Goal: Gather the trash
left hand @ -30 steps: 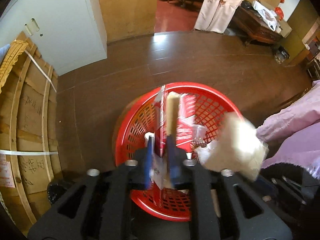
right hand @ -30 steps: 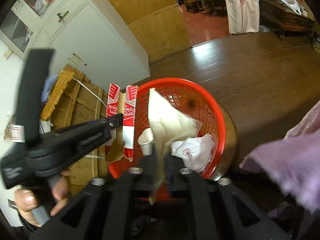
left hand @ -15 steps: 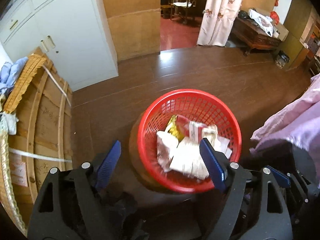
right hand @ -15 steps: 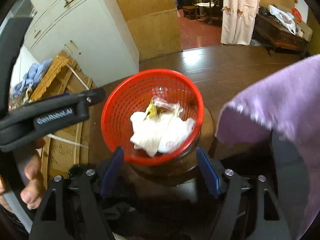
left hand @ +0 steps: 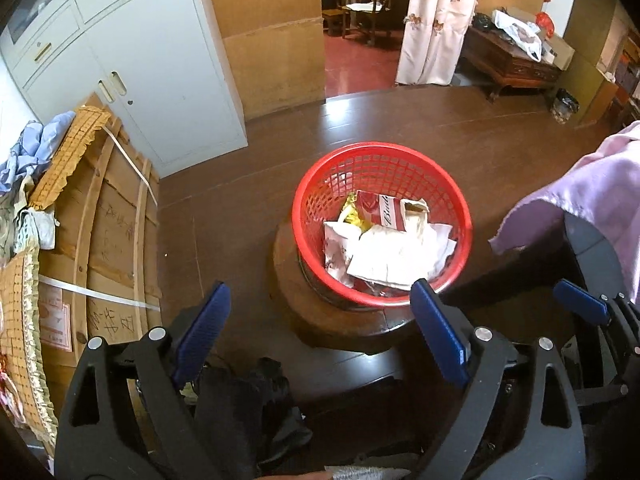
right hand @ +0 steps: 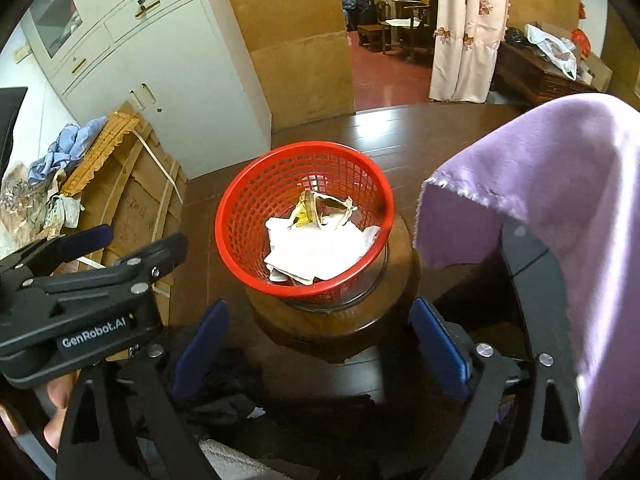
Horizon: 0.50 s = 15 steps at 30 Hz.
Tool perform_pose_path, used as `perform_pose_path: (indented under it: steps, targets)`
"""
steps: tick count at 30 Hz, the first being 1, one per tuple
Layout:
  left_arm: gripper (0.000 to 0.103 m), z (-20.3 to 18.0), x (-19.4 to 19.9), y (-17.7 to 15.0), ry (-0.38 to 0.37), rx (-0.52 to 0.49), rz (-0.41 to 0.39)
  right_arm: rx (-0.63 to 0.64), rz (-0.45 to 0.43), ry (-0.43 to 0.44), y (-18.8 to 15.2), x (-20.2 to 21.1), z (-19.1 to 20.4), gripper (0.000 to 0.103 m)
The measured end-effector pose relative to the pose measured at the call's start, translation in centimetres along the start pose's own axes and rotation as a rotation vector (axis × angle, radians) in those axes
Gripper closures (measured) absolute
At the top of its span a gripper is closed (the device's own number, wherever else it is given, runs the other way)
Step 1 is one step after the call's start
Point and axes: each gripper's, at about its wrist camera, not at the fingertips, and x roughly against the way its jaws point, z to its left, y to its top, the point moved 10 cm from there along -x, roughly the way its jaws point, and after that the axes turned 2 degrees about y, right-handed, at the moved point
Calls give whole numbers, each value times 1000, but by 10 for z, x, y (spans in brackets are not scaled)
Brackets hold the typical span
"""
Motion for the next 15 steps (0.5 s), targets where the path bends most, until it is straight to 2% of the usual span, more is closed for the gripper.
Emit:
perform_pose_path:
  steps: [15]
  targets:
    - [15,-1,21,-1,-27,8,-19,-27,-13,-4,-9,18,-3,7]
